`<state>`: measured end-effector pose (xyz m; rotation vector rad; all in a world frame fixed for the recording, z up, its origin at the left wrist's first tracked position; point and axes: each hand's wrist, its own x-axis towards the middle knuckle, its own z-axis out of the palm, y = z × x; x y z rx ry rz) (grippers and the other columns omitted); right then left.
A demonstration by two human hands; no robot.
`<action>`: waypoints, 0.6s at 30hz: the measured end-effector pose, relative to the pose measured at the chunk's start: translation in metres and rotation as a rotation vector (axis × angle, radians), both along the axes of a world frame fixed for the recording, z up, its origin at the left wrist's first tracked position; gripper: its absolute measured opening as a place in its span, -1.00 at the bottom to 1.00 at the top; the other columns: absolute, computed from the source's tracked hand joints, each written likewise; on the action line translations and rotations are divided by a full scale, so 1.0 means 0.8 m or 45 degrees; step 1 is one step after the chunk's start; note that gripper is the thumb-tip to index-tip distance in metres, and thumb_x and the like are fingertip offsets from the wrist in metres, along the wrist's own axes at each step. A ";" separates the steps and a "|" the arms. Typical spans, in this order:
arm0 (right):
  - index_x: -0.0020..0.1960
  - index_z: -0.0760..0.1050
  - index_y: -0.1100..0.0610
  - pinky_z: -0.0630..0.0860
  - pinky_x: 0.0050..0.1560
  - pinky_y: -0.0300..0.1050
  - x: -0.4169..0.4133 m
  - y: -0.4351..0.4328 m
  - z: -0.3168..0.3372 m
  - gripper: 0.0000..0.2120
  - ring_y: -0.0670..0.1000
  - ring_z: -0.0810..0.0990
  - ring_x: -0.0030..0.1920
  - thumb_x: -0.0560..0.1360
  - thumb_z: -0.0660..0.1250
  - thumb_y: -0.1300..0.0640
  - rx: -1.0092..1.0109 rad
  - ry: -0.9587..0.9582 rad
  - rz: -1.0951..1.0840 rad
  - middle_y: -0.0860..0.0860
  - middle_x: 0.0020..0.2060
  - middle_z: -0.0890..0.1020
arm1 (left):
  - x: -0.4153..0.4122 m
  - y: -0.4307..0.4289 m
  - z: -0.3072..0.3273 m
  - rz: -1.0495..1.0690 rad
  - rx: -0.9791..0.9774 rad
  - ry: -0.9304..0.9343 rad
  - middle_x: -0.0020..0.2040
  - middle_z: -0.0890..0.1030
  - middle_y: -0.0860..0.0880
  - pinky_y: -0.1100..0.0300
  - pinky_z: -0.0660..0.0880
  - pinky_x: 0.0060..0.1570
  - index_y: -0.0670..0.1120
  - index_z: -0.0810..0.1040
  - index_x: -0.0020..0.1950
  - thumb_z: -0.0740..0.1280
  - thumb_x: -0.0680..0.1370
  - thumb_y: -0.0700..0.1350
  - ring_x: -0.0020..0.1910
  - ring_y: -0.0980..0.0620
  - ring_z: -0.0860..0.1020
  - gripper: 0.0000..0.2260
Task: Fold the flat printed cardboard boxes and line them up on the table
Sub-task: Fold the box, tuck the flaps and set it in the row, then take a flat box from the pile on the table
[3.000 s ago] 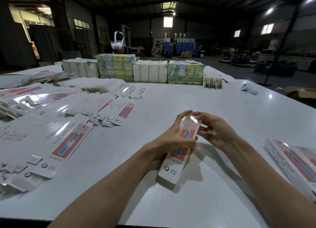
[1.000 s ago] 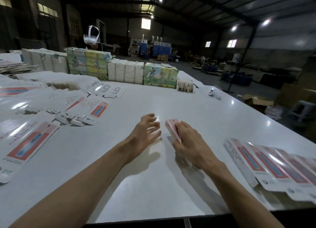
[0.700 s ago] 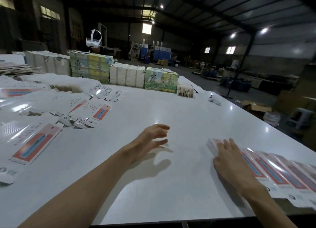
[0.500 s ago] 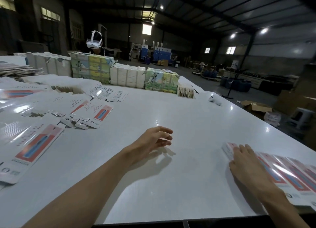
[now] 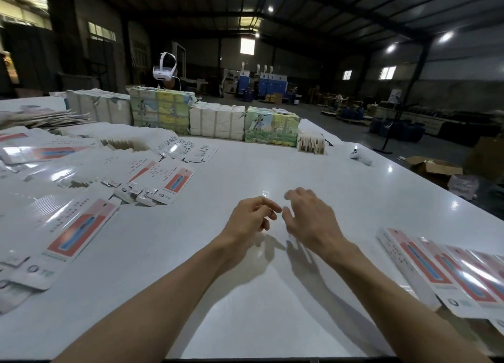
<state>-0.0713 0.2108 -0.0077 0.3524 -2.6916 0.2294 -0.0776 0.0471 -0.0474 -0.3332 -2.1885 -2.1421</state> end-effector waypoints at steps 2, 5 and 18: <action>0.27 0.52 0.12 0.56 0.09 0.05 -0.012 -0.029 -0.008 -0.76 0.07 0.55 0.20 0.66 0.22 0.10 -0.102 -0.018 0.068 0.02 0.17 0.61 | -0.002 -0.006 0.003 0.178 -0.074 0.057 -0.22 0.69 0.01 0.10 0.46 -0.25 0.00 0.70 -0.14 0.25 0.52 -0.15 -0.36 0.04 0.52 -0.78; 0.23 0.54 0.10 0.52 0.01 0.00 -0.021 -0.049 -0.031 -0.78 0.02 0.56 0.13 0.64 0.20 0.17 -0.293 -0.072 0.149 -0.02 0.09 0.63 | -0.006 -0.018 0.004 0.381 -0.159 0.040 -0.24 0.69 0.05 0.12 0.45 -0.41 -0.01 0.67 -0.18 0.27 0.59 -0.15 -0.42 0.12 0.53 -0.77; 0.10 0.61 0.04 0.59 0.06 0.00 -0.031 -0.039 -0.049 -0.78 -0.04 0.65 -0.06 0.59 0.22 0.22 -0.607 -0.198 0.308 -0.13 -0.15 0.67 | 0.005 -0.119 0.063 0.428 -1.269 -0.297 0.24 0.62 -0.17 -0.02 0.53 0.21 -0.12 0.50 0.35 0.22 0.65 -0.21 0.19 -0.16 0.61 -0.73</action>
